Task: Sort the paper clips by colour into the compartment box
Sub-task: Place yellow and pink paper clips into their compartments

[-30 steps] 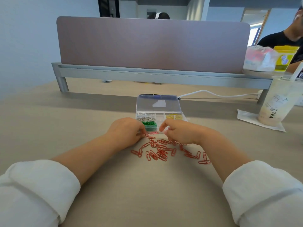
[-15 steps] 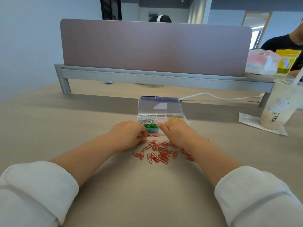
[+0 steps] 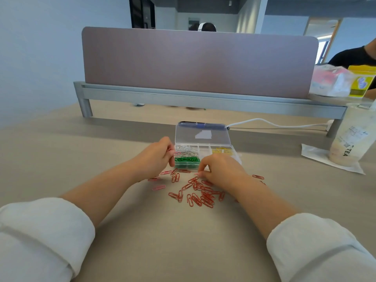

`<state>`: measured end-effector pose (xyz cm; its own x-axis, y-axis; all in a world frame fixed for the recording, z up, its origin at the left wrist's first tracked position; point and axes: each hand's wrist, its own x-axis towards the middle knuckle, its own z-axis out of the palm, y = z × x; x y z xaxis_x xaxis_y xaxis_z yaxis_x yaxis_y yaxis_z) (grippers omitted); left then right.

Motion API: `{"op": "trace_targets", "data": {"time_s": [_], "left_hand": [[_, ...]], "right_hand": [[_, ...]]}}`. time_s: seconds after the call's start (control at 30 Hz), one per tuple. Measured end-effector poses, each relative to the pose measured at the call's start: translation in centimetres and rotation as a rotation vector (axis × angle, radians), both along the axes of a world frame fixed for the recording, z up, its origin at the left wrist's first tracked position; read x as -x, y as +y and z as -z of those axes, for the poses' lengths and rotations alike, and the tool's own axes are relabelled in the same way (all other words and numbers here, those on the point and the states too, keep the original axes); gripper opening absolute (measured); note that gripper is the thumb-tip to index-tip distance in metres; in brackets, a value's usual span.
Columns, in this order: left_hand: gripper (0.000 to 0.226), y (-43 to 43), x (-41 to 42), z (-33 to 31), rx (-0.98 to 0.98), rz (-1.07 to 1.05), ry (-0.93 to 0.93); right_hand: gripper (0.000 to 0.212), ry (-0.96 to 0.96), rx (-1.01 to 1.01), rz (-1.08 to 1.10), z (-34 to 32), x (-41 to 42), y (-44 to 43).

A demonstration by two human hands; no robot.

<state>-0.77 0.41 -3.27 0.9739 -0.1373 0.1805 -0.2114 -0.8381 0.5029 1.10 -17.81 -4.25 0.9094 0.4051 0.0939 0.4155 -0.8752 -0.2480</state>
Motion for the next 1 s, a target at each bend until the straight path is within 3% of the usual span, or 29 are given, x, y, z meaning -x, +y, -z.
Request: {"op": "trace_targets", "data": {"time_s": [0.07,0.2,0.3,0.4,0.53,0.7,0.8,1.0], "left_hand": [[0.015,0.6,-0.3,0.0,0.001,-0.001,0.026],[0.031,1.3,-0.5,0.0,-0.016,-0.017,0.11],[0.024,1.2,-0.2,0.1,-0.05,-0.038,0.149],[0.033,1.2,-0.2,0.0,-0.159,-0.044,0.109],[0.049,1.7,-0.4,-0.2,-0.222,-0.087,0.016],[0.019,1.8,-0.6,0.2,-0.376,-0.055,0.0],[0.019,1.5,-0.7,0.5,-0.423,-0.023,0.034],[0.024,1.3,-0.9,1.3,-0.447,-0.004,0.1]], "right_hand": [[0.016,0.017,0.011,-0.001,0.0,0.1,0.1],[0.017,0.091,-0.024,-0.013,0.2,0.2,0.1],[0.013,0.144,-0.116,-0.071,0.1,0.6,0.4],[0.026,0.184,-0.173,-0.113,-0.1,0.7,0.9],[0.027,0.202,-0.296,-0.138,-0.2,0.5,1.0],[0.036,0.158,-0.286,-0.128,-0.5,0.1,1.0],[0.046,0.131,-0.273,-0.128,-0.6,0.0,1.1],[0.041,0.105,-0.174,-0.141,-0.7,0.0,2.3]]}}
